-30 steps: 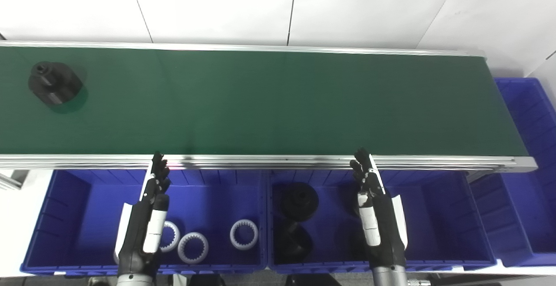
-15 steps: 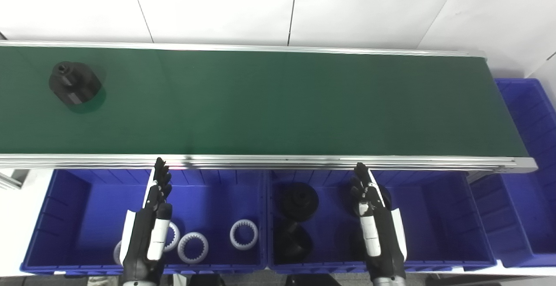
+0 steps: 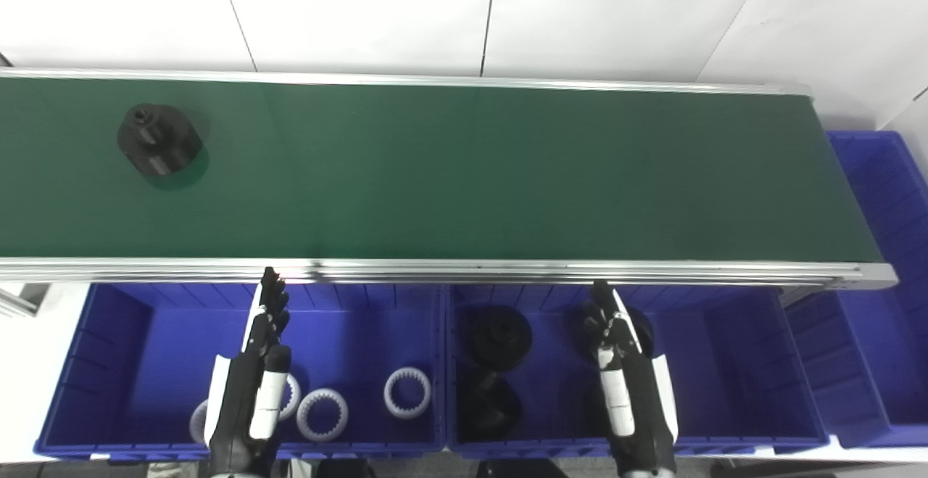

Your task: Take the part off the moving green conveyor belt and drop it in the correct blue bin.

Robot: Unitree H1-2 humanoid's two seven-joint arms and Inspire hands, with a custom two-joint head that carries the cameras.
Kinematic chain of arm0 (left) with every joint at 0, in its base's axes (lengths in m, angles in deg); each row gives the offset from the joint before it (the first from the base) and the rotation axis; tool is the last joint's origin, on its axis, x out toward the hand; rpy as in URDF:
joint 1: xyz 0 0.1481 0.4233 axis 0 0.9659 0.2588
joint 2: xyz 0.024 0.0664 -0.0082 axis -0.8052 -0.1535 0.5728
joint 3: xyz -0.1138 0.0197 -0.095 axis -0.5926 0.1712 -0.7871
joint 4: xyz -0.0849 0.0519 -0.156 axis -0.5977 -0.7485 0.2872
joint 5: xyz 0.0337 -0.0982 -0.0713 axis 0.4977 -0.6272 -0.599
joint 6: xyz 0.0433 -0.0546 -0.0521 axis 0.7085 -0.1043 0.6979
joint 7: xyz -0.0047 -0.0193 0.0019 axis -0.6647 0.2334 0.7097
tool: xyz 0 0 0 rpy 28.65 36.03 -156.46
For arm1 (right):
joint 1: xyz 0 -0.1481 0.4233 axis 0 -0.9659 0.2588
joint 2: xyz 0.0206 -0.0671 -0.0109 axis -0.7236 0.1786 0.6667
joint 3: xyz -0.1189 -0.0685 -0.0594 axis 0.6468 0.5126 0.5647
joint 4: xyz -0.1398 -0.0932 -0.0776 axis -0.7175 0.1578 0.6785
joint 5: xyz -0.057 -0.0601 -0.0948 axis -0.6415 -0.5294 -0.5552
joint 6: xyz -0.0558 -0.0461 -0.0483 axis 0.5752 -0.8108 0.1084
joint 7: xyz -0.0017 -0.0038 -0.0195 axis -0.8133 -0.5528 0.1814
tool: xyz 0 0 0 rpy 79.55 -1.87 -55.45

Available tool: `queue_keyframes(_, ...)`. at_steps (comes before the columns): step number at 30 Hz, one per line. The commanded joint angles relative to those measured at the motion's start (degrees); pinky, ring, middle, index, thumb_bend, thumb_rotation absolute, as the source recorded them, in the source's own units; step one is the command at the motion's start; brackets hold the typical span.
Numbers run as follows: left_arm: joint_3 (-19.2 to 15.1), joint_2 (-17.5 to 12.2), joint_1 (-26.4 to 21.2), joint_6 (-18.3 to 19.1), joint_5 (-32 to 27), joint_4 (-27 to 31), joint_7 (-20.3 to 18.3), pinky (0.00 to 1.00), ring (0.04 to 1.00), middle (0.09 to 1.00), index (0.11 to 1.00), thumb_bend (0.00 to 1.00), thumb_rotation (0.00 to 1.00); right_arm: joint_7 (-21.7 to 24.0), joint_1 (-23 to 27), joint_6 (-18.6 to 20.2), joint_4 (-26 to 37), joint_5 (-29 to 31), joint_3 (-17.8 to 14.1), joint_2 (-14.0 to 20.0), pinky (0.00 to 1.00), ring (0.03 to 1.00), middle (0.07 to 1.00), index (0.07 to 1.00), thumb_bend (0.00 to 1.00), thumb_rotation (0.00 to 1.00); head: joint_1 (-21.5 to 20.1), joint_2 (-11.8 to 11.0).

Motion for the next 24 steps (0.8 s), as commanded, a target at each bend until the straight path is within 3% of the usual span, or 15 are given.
queue_keyframes(1, 0.5, 0.0, 0.0, -3.0, -0.3, -0.7, 0.0, 1.00, 1.000, 1.000, 1.000, 0.70, 0.97, -0.3, -0.1, -4.4, -0.2, 0.6, -0.2, 0.2, 0.91, 0.927, 0.949, 0.949, 0.77, 1.00, 1.0, -2.2)
queue_keyframes(2, 0.6, 0.1, -0.1, -3.8, -0.4, -1.6, 0.0, 1.00, 1.000, 1.000, 1.000, 0.70, 0.97, -0.1, 0.1, -4.9, -1.1, 1.3, -0.3, 0.4, 0.92, 0.931, 0.953, 0.952, 0.78, 0.99, 2.1, -4.4)
queue_keyframes(3, 0.6, 0.2, -0.2, -4.6, -0.3, -2.4, 0.2, 1.00, 1.000, 1.000, 1.000, 0.69, 0.97, -0.1, 0.3, -5.3, -1.8, 1.6, -0.3, 0.5, 0.93, 0.932, 0.954, 0.952, 0.79, 0.99, 2.3, -4.7)
queue_keyframes(4, 0.6, 0.5, -0.3, -5.7, 0.2, -3.6, 0.6, 1.00, 1.000, 1.000, 1.000, 0.69, 0.97, -0.1, 0.5, -6.0, -2.8, 2.0, -0.5, 0.6, 0.93, 0.931, 0.955, 0.951, 0.79, 0.99, 3.4, -6.5)
queue_keyframes(13, 0.7, 2.1, -2.7, -11.4, 3.3, -11.1, 2.7, 1.00, 1.000, 1.000, 1.000, 0.72, 0.97, 0.0, 2.6, -7.3, -7.8, 4.4, -1.1, 2.3, 0.95, 0.948, 0.965, 0.960, 0.76, 1.00, 6.6, -12.3)
queue_keyframes(24, 1.5, 2.6, -3.5, -12.6, 3.4, -13.2, 3.2, 1.00, 1.000, 1.000, 1.000, 0.72, 0.98, 0.2, 3.8, -7.3, -9.2, 5.5, -1.9, 3.6, 0.97, 0.958, 0.975, 0.974, 0.74, 1.00, 8.5, -13.1)
